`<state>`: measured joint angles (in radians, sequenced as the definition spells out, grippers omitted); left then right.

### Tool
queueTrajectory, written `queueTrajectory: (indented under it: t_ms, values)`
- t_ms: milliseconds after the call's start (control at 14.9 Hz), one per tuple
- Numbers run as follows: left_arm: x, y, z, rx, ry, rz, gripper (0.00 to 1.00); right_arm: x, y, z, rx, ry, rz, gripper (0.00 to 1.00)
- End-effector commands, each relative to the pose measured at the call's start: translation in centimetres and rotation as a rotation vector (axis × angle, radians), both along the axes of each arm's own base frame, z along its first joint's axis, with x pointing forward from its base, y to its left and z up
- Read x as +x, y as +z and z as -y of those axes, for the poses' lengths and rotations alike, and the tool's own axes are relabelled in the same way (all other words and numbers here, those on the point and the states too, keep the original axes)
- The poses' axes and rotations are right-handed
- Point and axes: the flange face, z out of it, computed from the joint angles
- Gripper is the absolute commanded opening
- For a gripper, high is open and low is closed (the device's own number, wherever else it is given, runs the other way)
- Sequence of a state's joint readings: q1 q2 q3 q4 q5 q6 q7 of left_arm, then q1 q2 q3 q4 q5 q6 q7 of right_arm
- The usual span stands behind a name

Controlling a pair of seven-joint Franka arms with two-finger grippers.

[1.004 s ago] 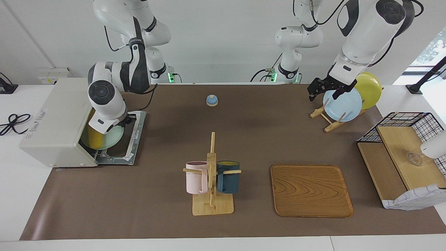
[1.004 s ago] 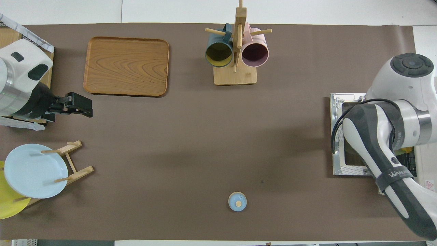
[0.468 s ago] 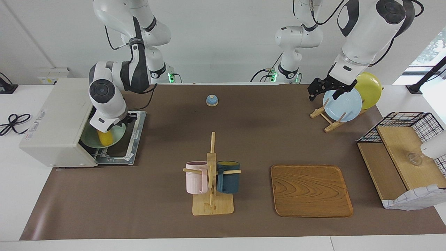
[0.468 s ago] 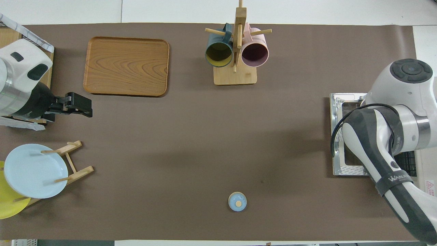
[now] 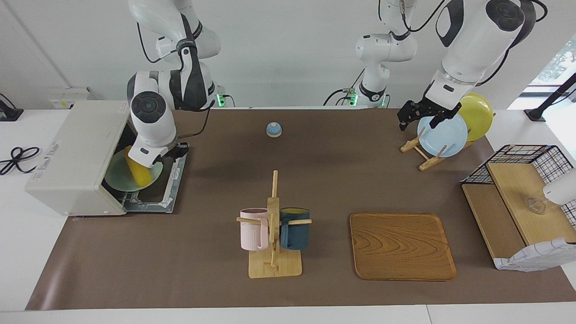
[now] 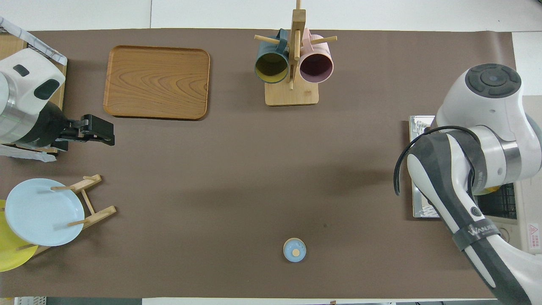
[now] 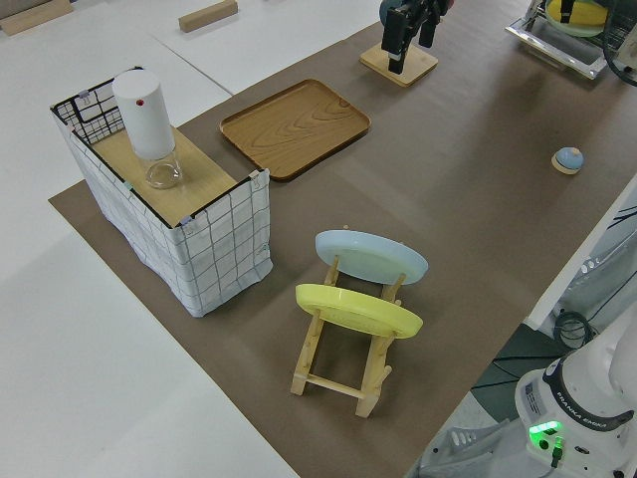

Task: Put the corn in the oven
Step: 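Carry the plate with corn into the open oven with the right gripper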

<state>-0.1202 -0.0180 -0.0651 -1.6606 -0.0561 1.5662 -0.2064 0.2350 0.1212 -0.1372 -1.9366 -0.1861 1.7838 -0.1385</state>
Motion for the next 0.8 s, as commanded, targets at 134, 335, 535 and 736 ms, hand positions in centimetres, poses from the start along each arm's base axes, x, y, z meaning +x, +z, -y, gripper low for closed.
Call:
queueTrajectory:
  t_ms: [134, 335, 535, 736]
  values:
    - [-0.4, 1.0, -0.5, 0.008, 0.004, 0.009, 1.00, -2.2, -5.4, -1.2, 0.053, -0.064, 0.106, 0.00]
    - [-0.7, 1.6, -0.3, 0.007, 0.001, 0.020, 1.00, -2.6, -8.4, -1.3, 0.047, -0.092, 0.106, 0.00]
    - [-0.9, 1.9, -0.4, 0.006, 0.002, 0.024, 1.00, -2.9, -8.8, -1.6, 0.042, -0.107, 0.106, 0.00]
    - [-0.9, 1.9, -0.4, 0.006, 0.001, 0.023, 1.00, -3.4, -10.5, -1.1, 0.035, -0.117, 0.081, 0.00]
